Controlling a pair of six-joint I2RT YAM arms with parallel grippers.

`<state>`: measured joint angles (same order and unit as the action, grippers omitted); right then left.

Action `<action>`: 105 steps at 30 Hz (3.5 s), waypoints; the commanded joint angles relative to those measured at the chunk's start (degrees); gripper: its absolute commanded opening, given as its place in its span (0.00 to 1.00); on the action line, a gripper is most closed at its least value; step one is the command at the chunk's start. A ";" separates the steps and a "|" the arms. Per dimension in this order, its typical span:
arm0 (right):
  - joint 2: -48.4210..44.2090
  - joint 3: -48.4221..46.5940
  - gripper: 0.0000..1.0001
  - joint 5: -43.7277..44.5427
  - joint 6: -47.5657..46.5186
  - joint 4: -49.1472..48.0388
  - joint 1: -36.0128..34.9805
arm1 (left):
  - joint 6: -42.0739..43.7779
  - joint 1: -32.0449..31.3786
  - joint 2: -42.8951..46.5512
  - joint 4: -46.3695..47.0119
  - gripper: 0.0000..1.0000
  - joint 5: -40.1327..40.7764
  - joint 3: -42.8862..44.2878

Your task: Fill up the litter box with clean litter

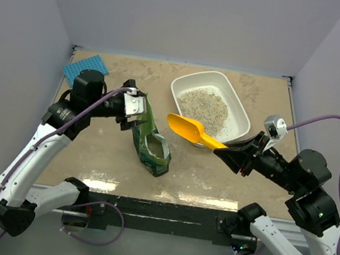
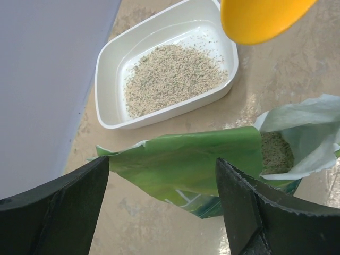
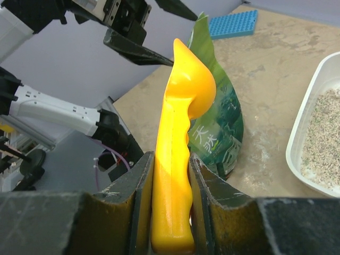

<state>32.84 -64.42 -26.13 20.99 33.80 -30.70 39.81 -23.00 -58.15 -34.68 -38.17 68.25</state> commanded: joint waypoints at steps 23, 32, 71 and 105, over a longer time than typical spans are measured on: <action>-5.24 2.28 0.00 -3.49 -1.04 0.82 -0.06 | 13.62 -12.50 -8.56 -9.44 0.84 16.46 12.26; -6.38 2.90 0.00 -4.11 -1.66 2.85 -0.06 | 14.77 -13.47 -11.19 -10.94 0.84 20.33 14.01; -4.54 1.32 0.00 0.11 0.19 5.92 -0.06 | 8.62 -15.93 -0.13 -11.73 0.00 34.30 6.73; 17.25 -11.25 0.00 -6.74 2.39 15.24 -0.33 | -36.47 -16.90 7.35 -9.54 0.00 53.47 3.74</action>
<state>48.99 -73.41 -31.48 23.81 49.12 -30.72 7.14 -39.57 -53.08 -45.67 12.62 72.51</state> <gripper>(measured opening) 0.298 0.012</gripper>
